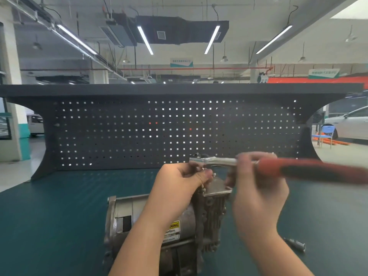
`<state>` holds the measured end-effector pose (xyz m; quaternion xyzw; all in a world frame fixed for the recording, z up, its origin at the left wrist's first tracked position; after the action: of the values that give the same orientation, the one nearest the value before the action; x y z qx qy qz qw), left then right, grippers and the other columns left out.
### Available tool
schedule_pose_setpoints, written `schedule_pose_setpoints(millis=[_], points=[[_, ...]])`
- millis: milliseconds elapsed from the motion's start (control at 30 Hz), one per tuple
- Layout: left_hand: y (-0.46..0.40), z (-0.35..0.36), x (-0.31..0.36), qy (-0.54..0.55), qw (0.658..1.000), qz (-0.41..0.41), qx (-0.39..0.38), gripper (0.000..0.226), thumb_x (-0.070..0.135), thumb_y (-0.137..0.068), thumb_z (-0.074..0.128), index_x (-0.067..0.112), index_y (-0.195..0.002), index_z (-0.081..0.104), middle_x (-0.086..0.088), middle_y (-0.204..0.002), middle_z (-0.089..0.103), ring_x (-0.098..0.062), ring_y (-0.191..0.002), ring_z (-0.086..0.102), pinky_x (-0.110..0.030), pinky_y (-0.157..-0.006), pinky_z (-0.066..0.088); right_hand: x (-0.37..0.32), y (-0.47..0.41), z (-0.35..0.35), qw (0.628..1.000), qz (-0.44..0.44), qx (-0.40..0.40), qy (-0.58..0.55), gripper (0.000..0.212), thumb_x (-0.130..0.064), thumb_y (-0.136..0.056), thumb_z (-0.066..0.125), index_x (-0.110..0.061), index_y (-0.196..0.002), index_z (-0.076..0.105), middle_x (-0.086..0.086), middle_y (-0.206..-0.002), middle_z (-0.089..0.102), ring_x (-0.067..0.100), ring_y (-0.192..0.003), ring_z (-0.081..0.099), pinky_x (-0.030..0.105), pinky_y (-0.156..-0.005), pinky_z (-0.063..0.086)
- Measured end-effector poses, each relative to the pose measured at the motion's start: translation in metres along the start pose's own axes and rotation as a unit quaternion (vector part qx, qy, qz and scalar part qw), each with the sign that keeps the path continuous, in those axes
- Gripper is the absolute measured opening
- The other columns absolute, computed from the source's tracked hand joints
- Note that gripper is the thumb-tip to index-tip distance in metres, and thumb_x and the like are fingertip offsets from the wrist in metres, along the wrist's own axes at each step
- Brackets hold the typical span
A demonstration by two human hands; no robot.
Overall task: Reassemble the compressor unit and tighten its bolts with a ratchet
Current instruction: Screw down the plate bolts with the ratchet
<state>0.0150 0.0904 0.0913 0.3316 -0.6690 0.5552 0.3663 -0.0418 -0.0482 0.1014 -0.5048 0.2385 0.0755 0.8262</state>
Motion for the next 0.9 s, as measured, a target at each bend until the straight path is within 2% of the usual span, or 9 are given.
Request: schedule_pose_setpoints(millis=[133,233,300,433,500,567,700,800,900], points=[[0.001,0.006,0.001,-0.028,1.000,0.008,-0.001,0.008,0.018,-0.087,0.071,0.019,-0.084,0.078,0.006,-0.079,0.077,-0.009,-0.080,0.073,-0.020,-0.074,0.057,0.060,-0.008,-0.008,0.887,0.340,0.092,-0.298,0.018,-0.021,-0.095,0.057,-0.015,-0.077,0.057,-0.002,-0.057,0.048,0.006,-0.041,0.041,0.015,-0.041,0.035],[0.001,0.007,0.001,-0.033,0.999,0.019,0.011,0.004,0.023,-0.083,0.076,0.021,-0.081,0.079,0.006,-0.078,0.077,-0.011,-0.080,0.074,-0.027,-0.078,0.057,0.037,-0.009,-0.011,0.953,0.200,0.074,-0.214,0.021,-0.024,-0.089,0.066,-0.028,-0.069,0.061,-0.007,-0.054,0.053,0.007,-0.045,0.047,0.017,-0.047,0.041],[0.002,0.004,0.004,-0.017,0.999,0.027,0.015,0.007,0.024,-0.078,0.079,0.024,-0.072,0.078,0.009,-0.067,0.073,-0.004,-0.062,0.067,-0.018,-0.060,0.053,0.003,-0.007,0.000,0.999,0.015,-0.024,-0.025,0.022,-0.027,-0.085,0.067,-0.033,-0.065,0.062,-0.012,-0.059,0.061,-0.003,-0.052,0.054,0.008,-0.055,0.043],[0.003,0.005,0.001,-0.009,1.000,-0.010,-0.019,0.031,0.016,-0.081,0.070,0.026,-0.051,0.069,0.012,-0.046,0.055,-0.003,-0.041,0.046,-0.016,-0.041,0.037,-0.030,0.015,0.028,0.940,-0.234,-0.188,0.165,0.017,-0.021,-0.093,0.061,-0.020,-0.076,0.064,-0.007,-0.066,0.055,0.004,-0.054,0.051,0.008,-0.056,0.037],[0.002,0.003,0.000,-0.019,1.000,-0.006,-0.018,0.033,0.010,-0.088,0.068,0.025,-0.059,0.073,0.010,-0.054,0.066,-0.002,-0.049,0.058,-0.017,-0.048,0.044,-0.020,0.008,0.025,0.961,-0.120,-0.205,0.140,0.025,-0.009,-0.086,0.056,-0.024,-0.068,0.064,-0.020,-0.056,0.058,-0.006,-0.051,0.055,0.001,-0.052,0.038],[0.000,0.003,0.002,-0.004,1.000,0.004,-0.012,0.018,0.012,-0.087,0.070,0.019,-0.073,0.077,0.004,-0.071,0.075,-0.006,-0.069,0.071,-0.015,-0.061,0.052,0.001,-0.006,0.005,0.997,0.024,-0.076,-0.004,0.025,-0.006,-0.087,0.055,-0.020,-0.067,0.055,-0.017,-0.050,0.057,-0.005,-0.045,0.054,0.005,-0.049,0.040],[0.001,0.005,0.001,-0.027,0.999,0.019,-0.010,0.011,0.018,-0.087,0.071,0.020,-0.079,0.078,0.007,-0.077,0.077,-0.004,-0.077,0.073,-0.008,-0.064,0.050,0.050,-0.007,-0.009,0.921,0.263,0.087,-0.275,0.020,-0.023,-0.095,0.058,-0.018,-0.076,0.056,0.002,-0.057,0.054,0.011,-0.045,0.048,0.021,-0.046,0.041],[0.001,0.006,0.003,-0.010,0.999,0.034,-0.005,0.007,0.020,-0.083,0.075,0.024,-0.083,0.080,0.008,-0.079,0.077,-0.005,-0.076,0.072,-0.016,-0.070,0.054,0.024,-0.008,-0.013,0.990,0.079,0.041,-0.110,0.022,-0.028,-0.089,0.066,-0.030,-0.068,0.060,-0.008,-0.057,0.059,0.005,-0.048,0.054,0.016,-0.051,0.045],[0.002,0.006,0.000,0.016,0.999,0.023,-0.030,0.013,0.029,-0.070,0.078,0.023,-0.082,0.079,0.008,-0.069,0.071,-0.011,-0.063,0.063,-0.024,-0.060,0.049,-0.008,0.001,0.012,0.985,-0.109,-0.113,0.076,0.029,-0.012,-0.087,0.066,-0.031,-0.065,0.064,-0.012,-0.059,0.060,0.001,-0.051,0.056,0.007,-0.051,0.040]])
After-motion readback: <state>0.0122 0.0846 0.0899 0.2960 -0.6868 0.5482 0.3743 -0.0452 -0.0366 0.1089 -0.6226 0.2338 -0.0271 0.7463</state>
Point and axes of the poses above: each hand's wrist, its own y-axis away from the middle knuckle, its own z-axis out of the palm, x = y × z, the point moved 6 cm from there along -y, towards the middle knuckle
